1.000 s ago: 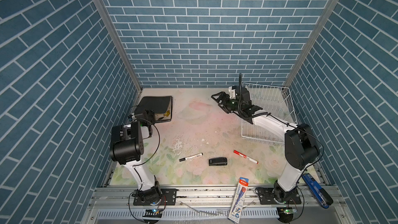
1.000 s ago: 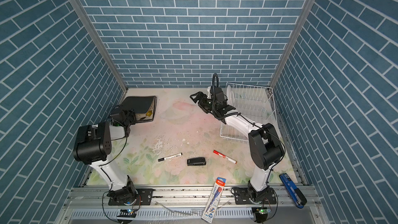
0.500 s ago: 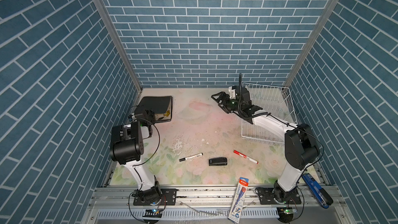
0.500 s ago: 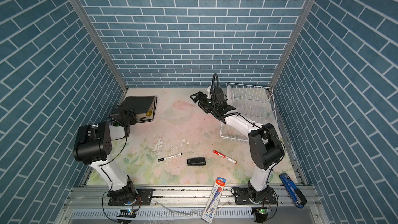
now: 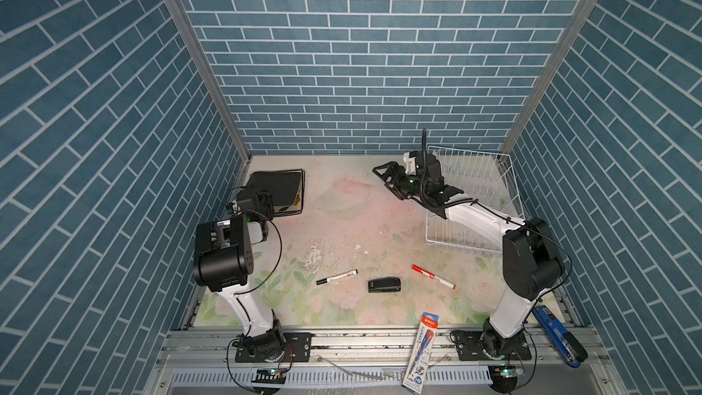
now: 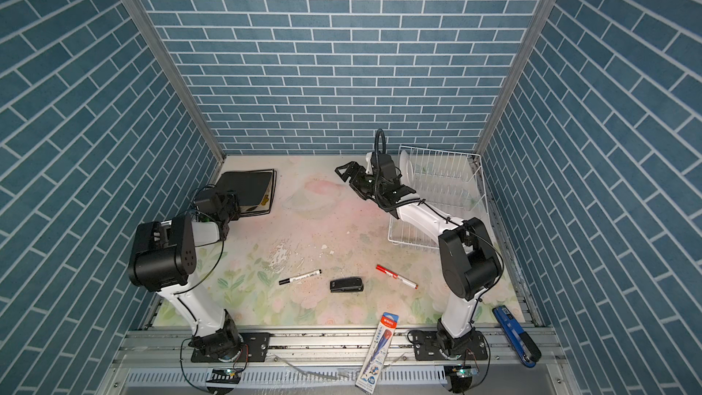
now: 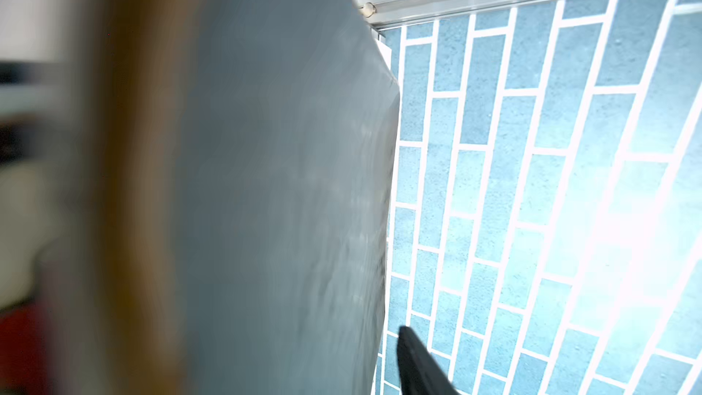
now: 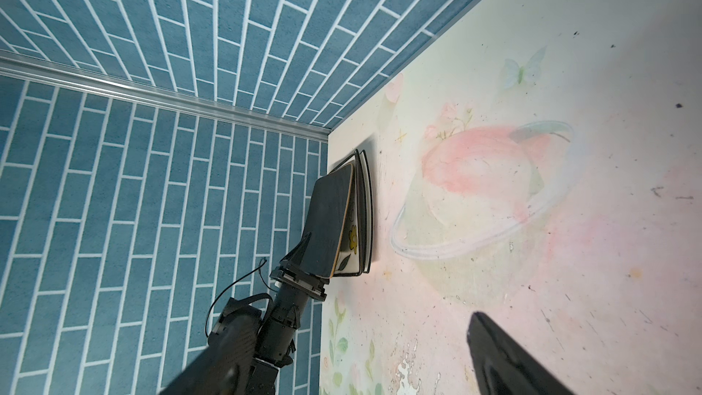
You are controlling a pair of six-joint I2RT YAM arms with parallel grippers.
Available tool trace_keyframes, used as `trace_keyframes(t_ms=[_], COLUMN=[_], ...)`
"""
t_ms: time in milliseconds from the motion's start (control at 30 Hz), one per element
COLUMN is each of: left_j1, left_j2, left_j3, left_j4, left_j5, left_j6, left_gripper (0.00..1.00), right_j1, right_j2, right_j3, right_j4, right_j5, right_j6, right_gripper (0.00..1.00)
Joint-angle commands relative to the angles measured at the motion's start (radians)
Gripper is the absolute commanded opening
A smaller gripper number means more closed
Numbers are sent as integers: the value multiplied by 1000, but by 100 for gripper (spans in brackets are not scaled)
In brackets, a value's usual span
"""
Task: Unload the plates from the dish rack
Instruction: 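Lower the black plate onto the floral plate stack with the left gripper, then settle the black plate flat on the stack and open the left gripper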
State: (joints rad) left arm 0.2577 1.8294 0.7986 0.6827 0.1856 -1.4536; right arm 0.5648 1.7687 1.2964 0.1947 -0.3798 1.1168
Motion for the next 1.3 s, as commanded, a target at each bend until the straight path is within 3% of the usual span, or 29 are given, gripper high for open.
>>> trace_keyframes(t_ms=[0,667,1267], left_j1=[5,4,5], left_j2=[-62,-107,-104], left_j3=[50,149,271], left_j4=[0,-286,-600], left_j5=[18,40,42], left_j6=[33,118,165], left_gripper=[55,76,84], right_j1=[6,6,6], right_j2=[-43,-62,-74], right_j3=[-10,-30,-46], right_j4=[-1,6,15], right_j5=[-2,4,9], right_j6=[-43,-46,-45], right_gripper=[89,88,88])
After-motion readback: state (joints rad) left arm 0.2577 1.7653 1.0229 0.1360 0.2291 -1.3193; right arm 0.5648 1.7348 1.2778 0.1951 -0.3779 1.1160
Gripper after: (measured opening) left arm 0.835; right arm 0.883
